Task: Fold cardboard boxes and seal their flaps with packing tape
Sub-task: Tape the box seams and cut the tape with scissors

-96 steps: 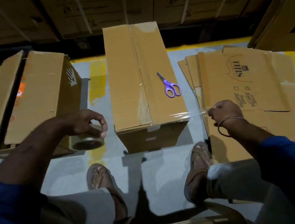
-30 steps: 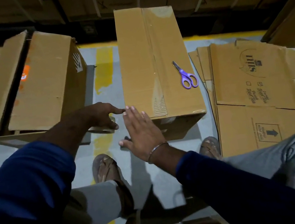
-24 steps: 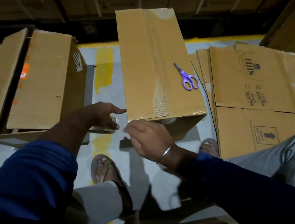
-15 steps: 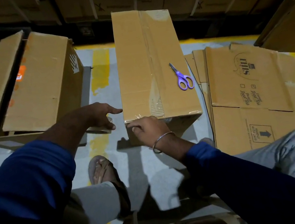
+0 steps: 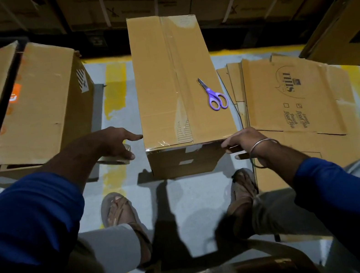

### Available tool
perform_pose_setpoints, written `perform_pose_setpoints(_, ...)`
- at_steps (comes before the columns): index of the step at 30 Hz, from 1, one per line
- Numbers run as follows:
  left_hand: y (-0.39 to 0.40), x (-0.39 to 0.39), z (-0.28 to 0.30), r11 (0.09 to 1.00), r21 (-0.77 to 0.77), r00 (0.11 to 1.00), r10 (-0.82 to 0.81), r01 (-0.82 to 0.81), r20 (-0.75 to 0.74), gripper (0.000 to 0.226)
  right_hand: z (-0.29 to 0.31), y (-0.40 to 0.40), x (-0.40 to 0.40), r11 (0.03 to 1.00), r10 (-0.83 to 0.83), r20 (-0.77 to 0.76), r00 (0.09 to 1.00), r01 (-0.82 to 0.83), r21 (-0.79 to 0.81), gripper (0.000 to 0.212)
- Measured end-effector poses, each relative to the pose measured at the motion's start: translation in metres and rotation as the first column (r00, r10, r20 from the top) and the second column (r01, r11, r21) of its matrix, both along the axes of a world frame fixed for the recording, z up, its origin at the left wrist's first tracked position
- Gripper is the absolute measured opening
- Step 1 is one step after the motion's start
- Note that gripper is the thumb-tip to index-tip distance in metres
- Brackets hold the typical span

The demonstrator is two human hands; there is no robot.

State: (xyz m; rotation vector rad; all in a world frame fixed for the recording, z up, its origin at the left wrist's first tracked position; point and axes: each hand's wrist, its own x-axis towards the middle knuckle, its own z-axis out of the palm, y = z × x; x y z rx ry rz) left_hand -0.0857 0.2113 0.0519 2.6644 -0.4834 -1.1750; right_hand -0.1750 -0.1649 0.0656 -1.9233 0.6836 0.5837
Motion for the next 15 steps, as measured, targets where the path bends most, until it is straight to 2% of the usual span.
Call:
perform_pose_setpoints(5, -0.001, -0.003, 0.003, 1.000, -0.018, 1.000, -0.017, 0.017, 0.007, 0.071, -0.003, -0.021, -0.002, 0.999, -0.032, -0.103, 0.994, 0.036, 0.032, 0.018)
perform_pose_setpoints(7, 0.001, -0.002, 0.002, 0.998, -0.036, 0.999, -0.041, 0.041, 0.010, 0.052, -0.005, -0.031, -0.002, 0.996, -0.085, -0.141, 0.986, 0.088, 0.019, 0.015)
perform_pose_setpoints(9, 0.002, -0.001, 0.001, 0.998, -0.044, 0.999, -0.050, 0.051, 0.015, 0.025, -0.006, -0.043, -0.001, 0.982, -0.187, -0.138, 0.972, 0.186, -0.023, 0.013)
perform_pose_setpoints(11, 0.005, 0.000, -0.001, 0.999, -0.044, 0.999, -0.030, 0.031, 0.020, 0.017, -0.009, -0.054, 0.006, 0.960, -0.178, 0.017, 0.984, 0.177, -0.217, 0.016)
perform_pose_setpoints(13, 0.005, 0.000, -0.003, 0.999, -0.047, 1.000, 0.006, -0.006, 0.012, 0.016, -0.007, -0.052, 0.016, 0.888, -0.046, 0.268, 0.962, 0.162, -0.431, 0.021)
perform_pose_setpoints(15, 0.004, 0.000, -0.001, 0.998, -0.056, 1.000, 0.028, -0.028, 0.003, 0.012, -0.001, -0.034, 0.024, 0.866, 0.123, 0.430, 0.895, 0.115, -0.487, 0.020)
